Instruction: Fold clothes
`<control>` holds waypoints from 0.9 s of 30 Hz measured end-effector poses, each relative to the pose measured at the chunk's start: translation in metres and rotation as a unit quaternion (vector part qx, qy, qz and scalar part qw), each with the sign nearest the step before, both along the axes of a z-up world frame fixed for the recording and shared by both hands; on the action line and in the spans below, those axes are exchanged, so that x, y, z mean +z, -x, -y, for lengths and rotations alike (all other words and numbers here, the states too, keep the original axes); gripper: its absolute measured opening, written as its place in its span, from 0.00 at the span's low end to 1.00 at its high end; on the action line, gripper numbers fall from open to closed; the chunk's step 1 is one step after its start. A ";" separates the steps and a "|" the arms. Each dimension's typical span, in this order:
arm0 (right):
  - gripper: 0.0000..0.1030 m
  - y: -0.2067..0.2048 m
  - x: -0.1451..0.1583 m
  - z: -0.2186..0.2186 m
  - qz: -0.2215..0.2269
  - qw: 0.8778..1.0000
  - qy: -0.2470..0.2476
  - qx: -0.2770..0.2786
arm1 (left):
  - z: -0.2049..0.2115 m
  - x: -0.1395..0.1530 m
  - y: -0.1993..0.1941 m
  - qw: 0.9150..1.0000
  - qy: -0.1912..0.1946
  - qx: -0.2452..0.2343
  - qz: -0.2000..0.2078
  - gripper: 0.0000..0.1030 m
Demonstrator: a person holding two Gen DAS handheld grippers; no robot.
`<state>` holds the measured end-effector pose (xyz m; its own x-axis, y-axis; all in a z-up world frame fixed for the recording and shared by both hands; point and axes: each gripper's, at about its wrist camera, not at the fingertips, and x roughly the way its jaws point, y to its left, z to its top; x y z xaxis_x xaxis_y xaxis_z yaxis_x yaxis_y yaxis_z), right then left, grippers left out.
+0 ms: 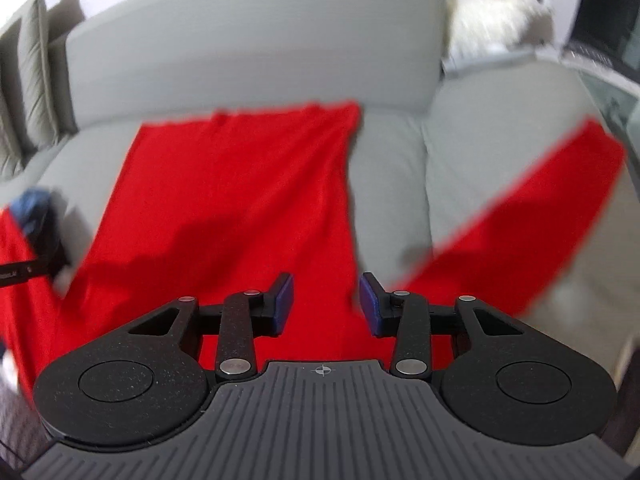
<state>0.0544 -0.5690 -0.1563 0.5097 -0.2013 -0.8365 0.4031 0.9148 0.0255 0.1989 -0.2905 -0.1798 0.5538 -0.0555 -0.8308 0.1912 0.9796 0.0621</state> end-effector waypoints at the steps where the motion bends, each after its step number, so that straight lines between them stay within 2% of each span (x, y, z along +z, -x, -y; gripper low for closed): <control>1: 0.41 0.014 -0.004 -0.004 -0.005 1.000 -0.004 -0.006 | -0.001 0.000 0.018 1.000 -0.001 -0.007 0.000 0.54; 6: 0.41 0.074 -0.025 -0.028 -0.027 0.998 -0.034 -0.036 | 0.001 -0.005 0.092 0.998 -0.024 -0.049 0.029 0.54; 12: 0.41 0.106 -0.043 -0.034 -0.025 0.994 -0.082 -0.064 | -0.003 -0.022 0.134 0.998 -0.021 -0.055 0.023 0.54; 17: 0.41 0.106 -0.048 -0.040 -0.010 0.992 -0.112 -0.059 | -0.005 -0.020 0.142 0.998 -0.013 -0.054 0.026 0.54; 22: 0.41 0.092 -0.063 -0.046 -0.034 0.994 -0.088 -0.059 | -0.005 -0.015 0.140 0.998 -0.008 -0.056 0.027 0.54; 25: 0.41 0.088 -0.068 -0.045 -0.025 0.993 -0.096 -0.060 | -0.005 -0.016 0.142 0.998 -0.005 -0.059 0.025 0.54; 27: 0.36 0.085 -0.070 -0.045 -0.019 0.993 -0.101 -0.059 | -0.005 -0.017 0.142 0.998 -0.006 -0.057 0.022 0.54</control>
